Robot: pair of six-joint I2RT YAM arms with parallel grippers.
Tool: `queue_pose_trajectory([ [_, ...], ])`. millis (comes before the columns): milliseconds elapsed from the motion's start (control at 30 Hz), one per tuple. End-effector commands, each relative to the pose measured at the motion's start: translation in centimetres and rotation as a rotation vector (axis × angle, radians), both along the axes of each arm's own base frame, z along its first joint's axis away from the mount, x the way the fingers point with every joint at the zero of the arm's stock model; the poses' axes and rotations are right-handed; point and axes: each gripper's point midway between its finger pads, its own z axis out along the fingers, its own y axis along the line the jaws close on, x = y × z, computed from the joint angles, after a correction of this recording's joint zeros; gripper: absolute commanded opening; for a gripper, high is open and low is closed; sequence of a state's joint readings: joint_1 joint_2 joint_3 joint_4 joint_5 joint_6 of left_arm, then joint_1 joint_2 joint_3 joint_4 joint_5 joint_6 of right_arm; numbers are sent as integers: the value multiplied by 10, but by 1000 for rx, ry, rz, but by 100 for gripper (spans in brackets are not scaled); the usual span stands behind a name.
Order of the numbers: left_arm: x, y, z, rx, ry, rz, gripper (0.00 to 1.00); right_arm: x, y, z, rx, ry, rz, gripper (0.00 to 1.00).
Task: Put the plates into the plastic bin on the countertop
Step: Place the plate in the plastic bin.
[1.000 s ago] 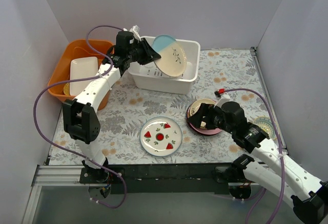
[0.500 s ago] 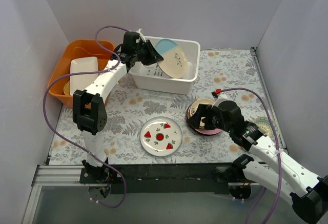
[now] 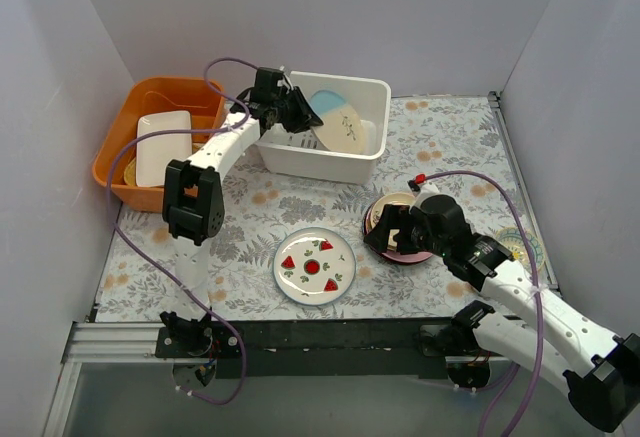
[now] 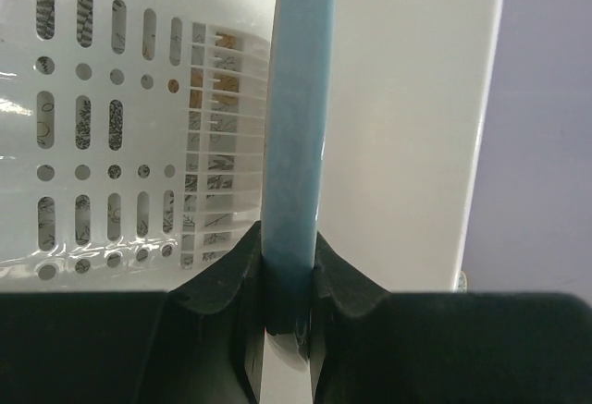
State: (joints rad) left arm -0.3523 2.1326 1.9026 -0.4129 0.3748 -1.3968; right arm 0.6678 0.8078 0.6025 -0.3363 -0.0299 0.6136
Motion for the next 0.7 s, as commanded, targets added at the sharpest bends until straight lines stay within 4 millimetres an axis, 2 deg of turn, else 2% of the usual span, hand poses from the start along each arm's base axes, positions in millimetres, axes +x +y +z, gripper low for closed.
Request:
queue_pose_trajectory([
  [0,8,-11,63,-102,-125,-45,0,6,5,11,17,-36,16,97],
  [67,10,-9,53,-95,-96,-40,0,6,6,9,16,-31,18,97],
  [267,8,-1,27,-80,-21,-25,14,6,6,6,15,-20,22,97],
  [433,7,3,17,-108,21,0,31,4,5,-2,2,-4,19,97],
  [533,9,4,16,-111,26,2,38,4,5,-5,-5,8,22,97],
  [667,12,9,5,-97,64,30,47,3,6,-6,-4,10,24,97],
])
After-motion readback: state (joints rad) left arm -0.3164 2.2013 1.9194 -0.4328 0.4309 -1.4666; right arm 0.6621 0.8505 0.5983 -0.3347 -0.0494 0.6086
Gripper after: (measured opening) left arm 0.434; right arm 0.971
